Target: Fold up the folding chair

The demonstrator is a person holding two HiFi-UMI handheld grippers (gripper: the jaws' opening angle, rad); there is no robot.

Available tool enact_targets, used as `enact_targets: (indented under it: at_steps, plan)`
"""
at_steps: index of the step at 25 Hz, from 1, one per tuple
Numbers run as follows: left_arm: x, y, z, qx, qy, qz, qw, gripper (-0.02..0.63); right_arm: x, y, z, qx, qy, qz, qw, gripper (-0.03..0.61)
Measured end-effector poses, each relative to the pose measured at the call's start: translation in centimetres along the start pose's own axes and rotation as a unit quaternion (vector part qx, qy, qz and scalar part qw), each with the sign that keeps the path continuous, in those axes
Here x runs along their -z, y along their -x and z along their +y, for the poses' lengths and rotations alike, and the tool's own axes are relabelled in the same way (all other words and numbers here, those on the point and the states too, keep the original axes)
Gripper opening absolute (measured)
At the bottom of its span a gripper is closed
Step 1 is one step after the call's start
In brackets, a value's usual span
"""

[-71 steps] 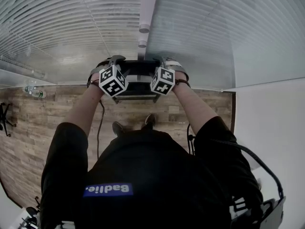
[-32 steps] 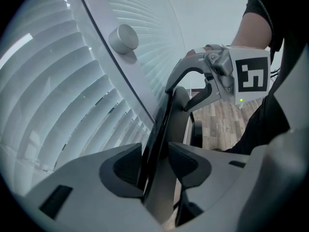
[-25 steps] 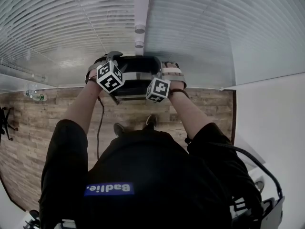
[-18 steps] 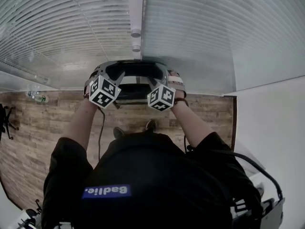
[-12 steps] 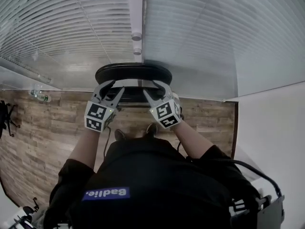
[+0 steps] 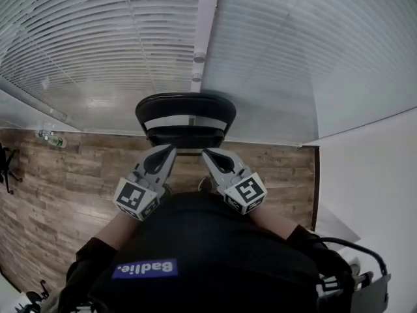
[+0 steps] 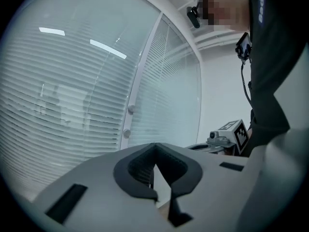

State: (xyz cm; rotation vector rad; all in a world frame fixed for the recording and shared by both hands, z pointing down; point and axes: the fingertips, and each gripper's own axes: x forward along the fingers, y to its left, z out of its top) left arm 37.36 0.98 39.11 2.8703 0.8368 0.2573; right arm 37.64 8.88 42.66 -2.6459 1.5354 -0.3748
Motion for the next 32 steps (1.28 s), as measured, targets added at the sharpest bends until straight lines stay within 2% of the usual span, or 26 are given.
enact_targets:
  at_steps: [4,9,17,32]
  plan:
    - [-0.9,1.1,-1.5,0.022,-0.007,-0.02,0.9995,0.005,-1.6,0.5,2.7,-0.018,0.034,-0.008,0.999,0.002]
    - [-0.2,1.0,-2.1,0.033,-0.016,-0.009,0.9993,0.005,-0.8,0.4,2.8,-0.018,0.011,-0.003,1.0,0.002]
    - [0.2,0.9,-2.0,0.039,-0.027,0.004,0.9989,0.005,-0.5,-0.4,2.8,-0.021,0.011,0.003,1.0,0.002]
    - [0.5,0.9,-1.3,0.031,-0.022,0.014,0.9992,0.005,0.0,-0.8,2.6,-0.017,0.008,0.017,1.0,0.002]
